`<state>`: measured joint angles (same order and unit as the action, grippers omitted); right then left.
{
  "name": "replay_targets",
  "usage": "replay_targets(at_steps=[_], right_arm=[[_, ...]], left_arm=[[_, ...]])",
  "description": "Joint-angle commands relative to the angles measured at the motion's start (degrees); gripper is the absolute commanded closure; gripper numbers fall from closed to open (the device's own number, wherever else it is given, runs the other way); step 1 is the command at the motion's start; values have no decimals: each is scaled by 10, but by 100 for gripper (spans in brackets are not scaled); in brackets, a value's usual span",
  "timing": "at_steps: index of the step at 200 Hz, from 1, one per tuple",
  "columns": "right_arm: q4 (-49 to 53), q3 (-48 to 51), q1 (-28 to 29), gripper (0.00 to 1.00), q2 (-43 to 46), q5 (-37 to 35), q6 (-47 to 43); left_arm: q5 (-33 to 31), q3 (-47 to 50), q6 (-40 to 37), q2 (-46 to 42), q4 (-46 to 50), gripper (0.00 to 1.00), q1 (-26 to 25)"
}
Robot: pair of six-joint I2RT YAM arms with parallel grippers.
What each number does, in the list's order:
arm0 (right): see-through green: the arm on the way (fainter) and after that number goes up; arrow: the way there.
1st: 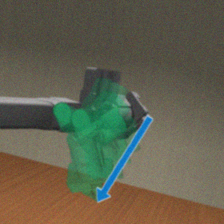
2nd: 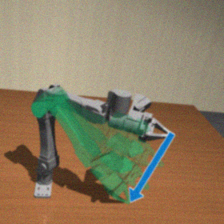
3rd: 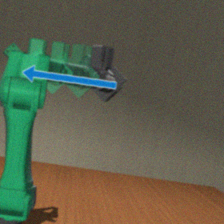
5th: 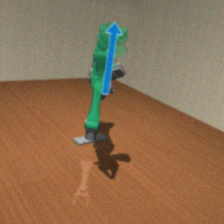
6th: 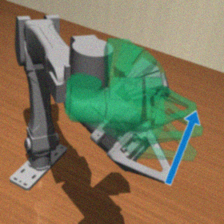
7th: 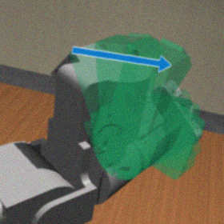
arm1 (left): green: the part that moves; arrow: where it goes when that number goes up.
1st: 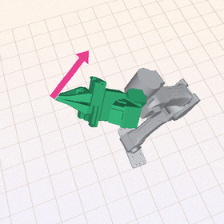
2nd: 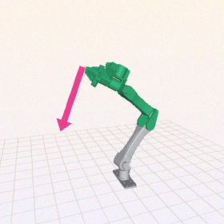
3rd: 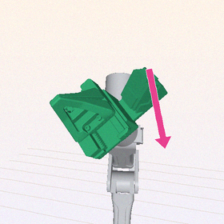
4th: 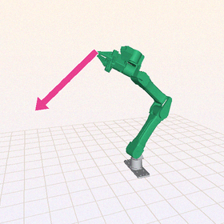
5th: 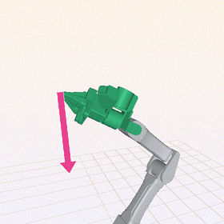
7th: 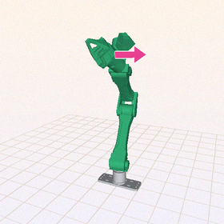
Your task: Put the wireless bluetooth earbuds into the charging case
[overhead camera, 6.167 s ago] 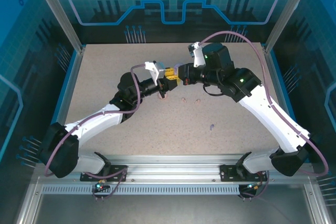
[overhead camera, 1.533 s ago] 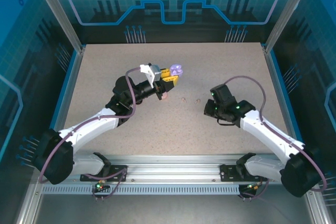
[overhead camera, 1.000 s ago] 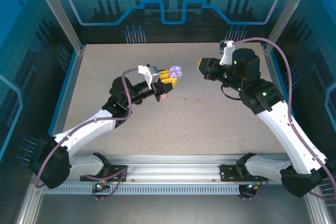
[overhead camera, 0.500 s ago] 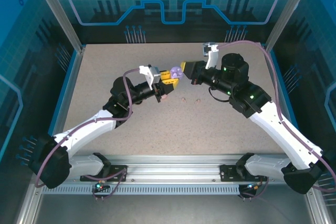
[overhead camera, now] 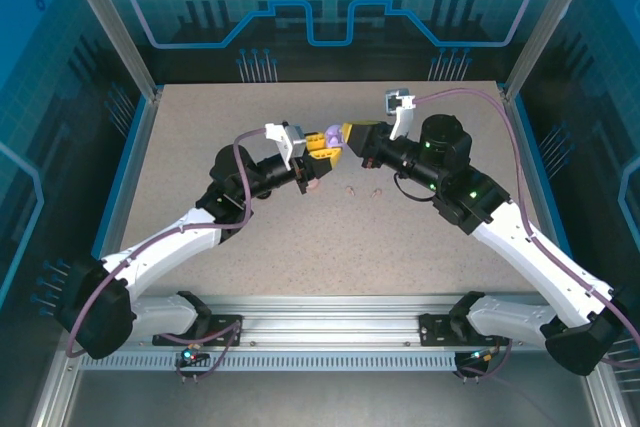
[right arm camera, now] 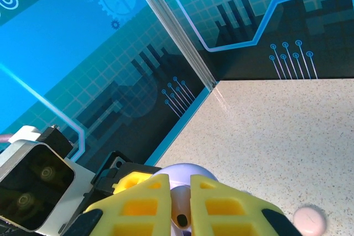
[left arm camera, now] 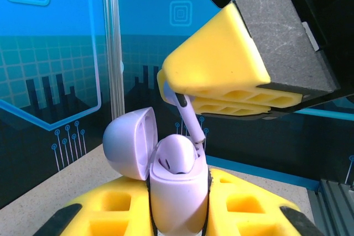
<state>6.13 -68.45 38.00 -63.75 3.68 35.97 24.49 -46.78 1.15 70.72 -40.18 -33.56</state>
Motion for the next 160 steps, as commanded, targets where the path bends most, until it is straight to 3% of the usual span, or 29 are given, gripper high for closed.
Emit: replay_targets(at_steps=[1, 160], right_arm=[[-25, 5, 9, 87, 6, -10, 4], [-26, 46, 12, 90, 11, 3, 9]], left_arm=[[8, -18, 0, 1, -19, 100, -4], [-5, -21, -1, 1, -28, 100, -5]])
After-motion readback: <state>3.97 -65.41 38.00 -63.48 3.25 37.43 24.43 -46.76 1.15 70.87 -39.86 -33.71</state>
